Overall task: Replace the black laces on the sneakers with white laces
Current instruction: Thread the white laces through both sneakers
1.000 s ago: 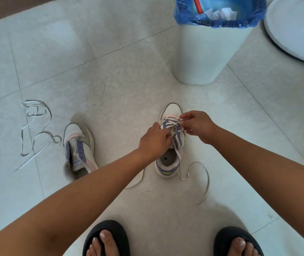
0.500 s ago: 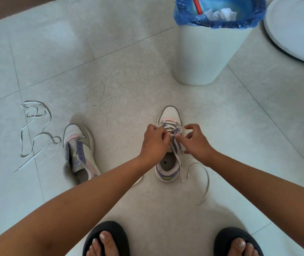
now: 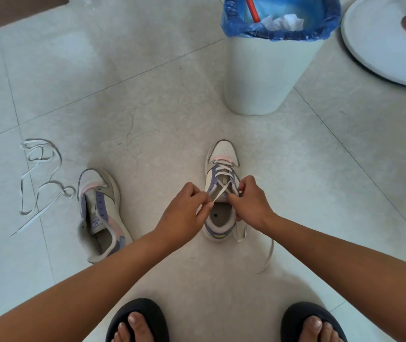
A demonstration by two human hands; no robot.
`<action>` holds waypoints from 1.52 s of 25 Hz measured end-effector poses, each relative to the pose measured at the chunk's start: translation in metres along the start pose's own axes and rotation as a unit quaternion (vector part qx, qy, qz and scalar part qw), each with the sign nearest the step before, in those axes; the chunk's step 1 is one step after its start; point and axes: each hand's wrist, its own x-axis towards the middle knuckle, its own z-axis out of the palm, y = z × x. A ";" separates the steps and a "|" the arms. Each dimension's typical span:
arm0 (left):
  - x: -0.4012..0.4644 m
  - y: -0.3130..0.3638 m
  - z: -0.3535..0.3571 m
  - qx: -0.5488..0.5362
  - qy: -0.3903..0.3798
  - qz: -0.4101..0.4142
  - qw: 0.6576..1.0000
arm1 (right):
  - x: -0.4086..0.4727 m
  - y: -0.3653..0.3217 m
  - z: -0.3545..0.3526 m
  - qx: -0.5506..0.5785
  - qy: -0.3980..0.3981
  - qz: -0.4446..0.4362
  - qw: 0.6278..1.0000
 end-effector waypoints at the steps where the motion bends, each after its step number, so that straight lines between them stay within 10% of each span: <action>1: -0.004 -0.004 -0.002 0.025 -0.004 0.019 0.999 | -0.001 0.000 0.001 -0.003 -0.003 -0.003 1.000; 8: -0.013 -0.006 0.006 0.108 -0.019 0.110 0.988 | -0.002 -0.001 0.006 -0.017 -0.016 -0.003 1.000; 16: 0.008 -0.015 -0.008 -0.093 0.026 -0.090 0.991 | -0.018 0.010 -0.003 -0.071 -0.116 0.059 0.989; 19: 0.012 -0.016 -0.020 0.041 0.094 0.045 0.994 | -0.024 0.004 -0.020 -0.044 -0.089 0.024 0.995; 24: 0.003 -0.036 -0.021 0.334 0.092 0.267 0.899 | -0.031 -0.011 -0.055 0.098 -0.056 -0.015 0.993; 26: -0.003 -0.042 -0.020 0.392 0.009 0.210 0.896 | -0.025 -0.005 -0.073 -0.002 -0.034 -0.056 0.998; 30: 0.016 -0.029 -0.017 0.313 -0.065 0.011 0.947 | -0.014 0.004 -0.083 -0.350 -0.292 -0.025 0.890; 33: 0.051 -0.007 -0.011 0.170 -0.034 -0.011 0.985 | 0.000 -0.006 -0.054 -0.232 -0.198 -0.062 0.950; 38: 0.082 0.013 0.005 0.285 -0.152 0.006 0.946 | 0.025 -0.021 -0.026 -0.169 -0.128 -0.067 0.975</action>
